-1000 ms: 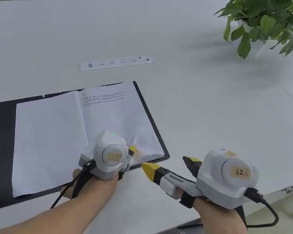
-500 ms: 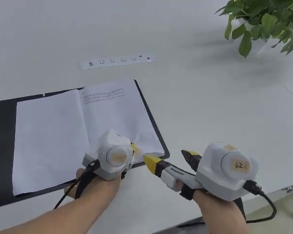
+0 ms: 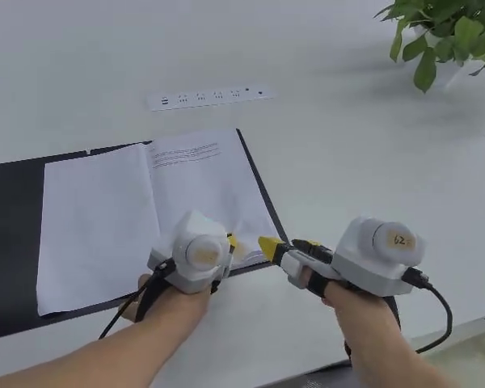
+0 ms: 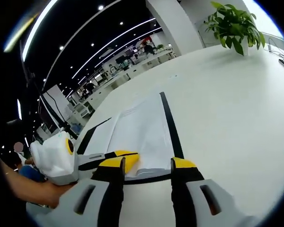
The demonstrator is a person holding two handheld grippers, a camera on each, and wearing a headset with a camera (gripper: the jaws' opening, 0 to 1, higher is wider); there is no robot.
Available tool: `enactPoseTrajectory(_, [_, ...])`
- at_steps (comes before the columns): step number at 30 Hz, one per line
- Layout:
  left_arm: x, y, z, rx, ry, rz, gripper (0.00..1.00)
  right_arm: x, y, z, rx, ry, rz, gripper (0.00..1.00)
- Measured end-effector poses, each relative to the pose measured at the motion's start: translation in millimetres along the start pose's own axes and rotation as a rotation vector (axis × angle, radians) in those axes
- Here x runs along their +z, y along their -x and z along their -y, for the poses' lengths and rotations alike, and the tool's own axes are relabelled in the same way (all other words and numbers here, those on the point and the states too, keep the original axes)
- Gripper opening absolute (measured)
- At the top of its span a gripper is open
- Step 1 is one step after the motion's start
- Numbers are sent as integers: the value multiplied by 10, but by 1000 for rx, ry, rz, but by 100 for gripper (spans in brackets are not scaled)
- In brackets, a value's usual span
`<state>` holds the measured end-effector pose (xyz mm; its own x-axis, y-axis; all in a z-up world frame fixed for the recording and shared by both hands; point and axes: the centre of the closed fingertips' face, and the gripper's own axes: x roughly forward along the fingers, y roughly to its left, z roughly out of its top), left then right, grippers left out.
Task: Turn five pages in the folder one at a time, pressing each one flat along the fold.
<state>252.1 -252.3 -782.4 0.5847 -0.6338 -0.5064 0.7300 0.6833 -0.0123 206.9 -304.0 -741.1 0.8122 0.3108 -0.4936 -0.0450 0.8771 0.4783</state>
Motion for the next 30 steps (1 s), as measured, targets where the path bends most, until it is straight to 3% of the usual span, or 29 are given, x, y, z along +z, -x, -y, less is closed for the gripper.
enactPoseTrajectory(14, [-2, -4, 3, 1, 5, 5, 0, -190, -135, 23, 17, -77, -65, 36])
enactPoseTrajectory(19, [-1, -4, 1, 0, 3, 6, 0, -226, -134, 52, 14, -107, -63, 36])
enactPoseTrajectory(30, [-1, 0, -5, 0, 5, 6, 0, -231, -144, 151, -15, -145, -52, 21])
